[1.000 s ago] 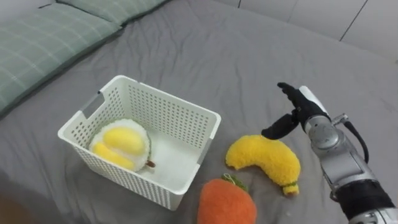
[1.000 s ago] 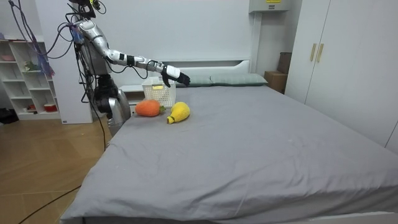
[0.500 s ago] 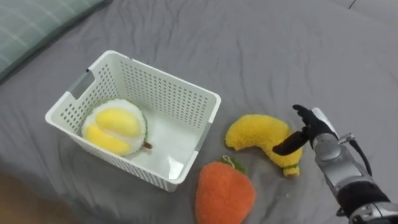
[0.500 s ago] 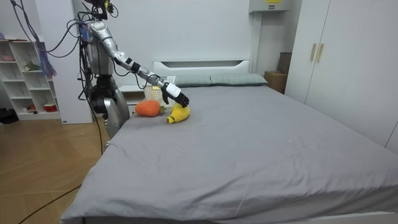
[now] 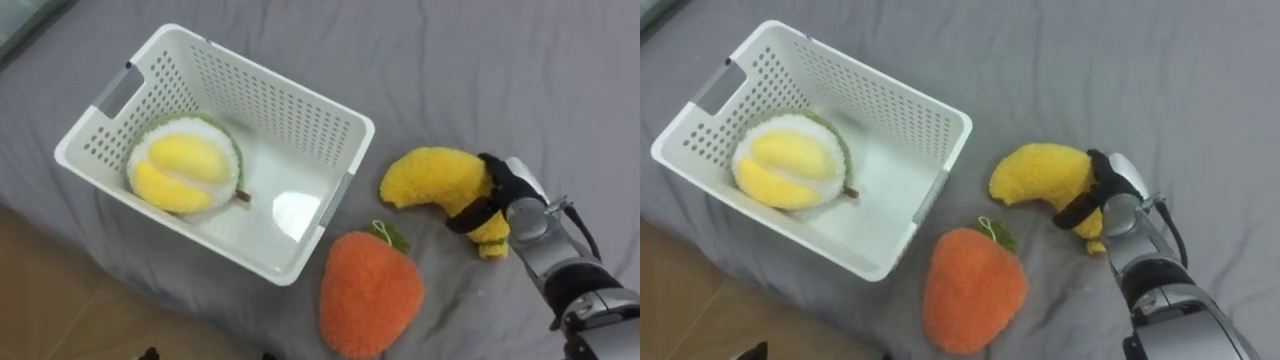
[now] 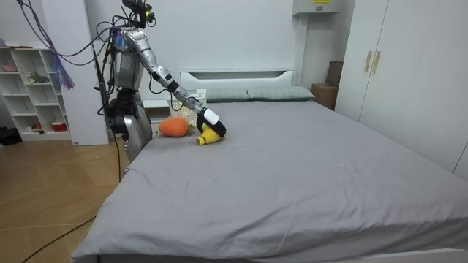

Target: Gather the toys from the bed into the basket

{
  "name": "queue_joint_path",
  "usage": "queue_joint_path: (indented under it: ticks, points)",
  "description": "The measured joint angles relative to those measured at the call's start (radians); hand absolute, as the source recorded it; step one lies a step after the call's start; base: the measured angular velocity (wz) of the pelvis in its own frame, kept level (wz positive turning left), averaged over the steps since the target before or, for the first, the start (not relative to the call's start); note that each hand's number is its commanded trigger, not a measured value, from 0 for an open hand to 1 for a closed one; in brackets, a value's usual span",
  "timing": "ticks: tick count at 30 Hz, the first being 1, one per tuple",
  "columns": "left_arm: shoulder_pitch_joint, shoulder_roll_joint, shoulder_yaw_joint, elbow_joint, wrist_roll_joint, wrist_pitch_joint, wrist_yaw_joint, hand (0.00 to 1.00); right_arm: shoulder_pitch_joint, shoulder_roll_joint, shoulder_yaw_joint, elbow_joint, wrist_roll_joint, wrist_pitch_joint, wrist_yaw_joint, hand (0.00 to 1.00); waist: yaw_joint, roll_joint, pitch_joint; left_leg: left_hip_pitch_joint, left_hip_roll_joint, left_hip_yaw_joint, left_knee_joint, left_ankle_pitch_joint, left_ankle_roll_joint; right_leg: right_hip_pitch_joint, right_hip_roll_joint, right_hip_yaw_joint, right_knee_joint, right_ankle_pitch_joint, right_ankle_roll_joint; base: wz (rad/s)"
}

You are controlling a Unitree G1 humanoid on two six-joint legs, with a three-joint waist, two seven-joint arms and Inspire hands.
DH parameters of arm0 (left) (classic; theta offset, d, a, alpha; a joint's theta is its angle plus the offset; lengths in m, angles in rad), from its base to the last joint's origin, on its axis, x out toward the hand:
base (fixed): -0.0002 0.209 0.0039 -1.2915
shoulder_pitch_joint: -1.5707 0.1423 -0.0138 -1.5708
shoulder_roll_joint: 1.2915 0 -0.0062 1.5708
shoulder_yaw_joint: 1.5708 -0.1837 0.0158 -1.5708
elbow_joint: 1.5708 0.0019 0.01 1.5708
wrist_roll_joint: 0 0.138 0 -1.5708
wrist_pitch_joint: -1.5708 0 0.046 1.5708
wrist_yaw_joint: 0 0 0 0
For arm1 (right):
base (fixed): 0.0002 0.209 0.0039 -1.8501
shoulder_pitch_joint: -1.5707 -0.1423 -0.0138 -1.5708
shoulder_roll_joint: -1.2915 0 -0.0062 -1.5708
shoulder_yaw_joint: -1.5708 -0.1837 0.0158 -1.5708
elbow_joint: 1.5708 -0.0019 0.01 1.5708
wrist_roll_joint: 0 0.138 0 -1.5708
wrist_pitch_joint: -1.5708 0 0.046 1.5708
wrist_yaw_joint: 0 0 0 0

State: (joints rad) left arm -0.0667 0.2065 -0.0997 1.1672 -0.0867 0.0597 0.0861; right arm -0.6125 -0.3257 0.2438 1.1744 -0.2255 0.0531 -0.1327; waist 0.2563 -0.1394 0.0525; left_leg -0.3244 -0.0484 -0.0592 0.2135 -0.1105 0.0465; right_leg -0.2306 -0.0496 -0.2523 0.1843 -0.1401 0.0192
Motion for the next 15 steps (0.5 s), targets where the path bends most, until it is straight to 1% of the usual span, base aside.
queue_joint_path:
  ticks: [5,6,9,12,15]
  points:
    - [-0.001,0.003,-0.001,0.001,0.0,-0.008,-0.002,0.0,-0.01,-0.009,0.007,0.001,0.032,0.0,-0.023,1.0,0.001,0.001,0.001,-0.016,0.001,0.0,0.0,0.0,0.0,-0.015,0.002,-0.002,-0.001,0.0,0.0,0.0]
    - [0.0,0.003,-0.002,0.005,-0.001,-0.008,-0.002,0.0,-0.014,-0.015,0.011,0.003,0.032,0.0,-0.028,1.0,0.002,0.003,0.0024,-0.018,0.001,0.0,-0.001,0.0,0.0,-0.017,0.001,-0.005,-0.001,-0.001,-0.001,0.0]
    - [0.001,0.01,-0.002,0.023,0.0,-0.008,-0.002,0.0,-0.016,-0.028,0.01,0.009,0.032,0.0,-0.03,1.0,0.007,0.004,0.0027,-0.017,0.001,-0.001,-0.001,0.0,0.0,-0.015,0.001,-0.011,-0.001,-0.001,-0.002,0.0]
    - [0.007,0.015,-0.002,0.029,0.0,-0.008,-0.002,0.0,-0.016,-0.029,0.01,0.026,0.028,0.0,-0.031,1.0,0.019,0.006,0.0036,-0.017,0.001,-0.002,-0.001,0.0,0.0,-0.014,0.001,-0.011,-0.001,-0.001,-0.002,0.0]
    - [0.021,0.016,-0.002,0.029,-0.001,-0.007,-0.004,0.0,-0.016,-0.029,0.01,0.035,0.028,0.001,-0.03,1.0,0.022,0.008,0.0042,-0.016,0.0,-0.004,0.001,0.0,0.0,-0.01,0.001,-0.017,-0.001,-0.001,-0.002,0.06]
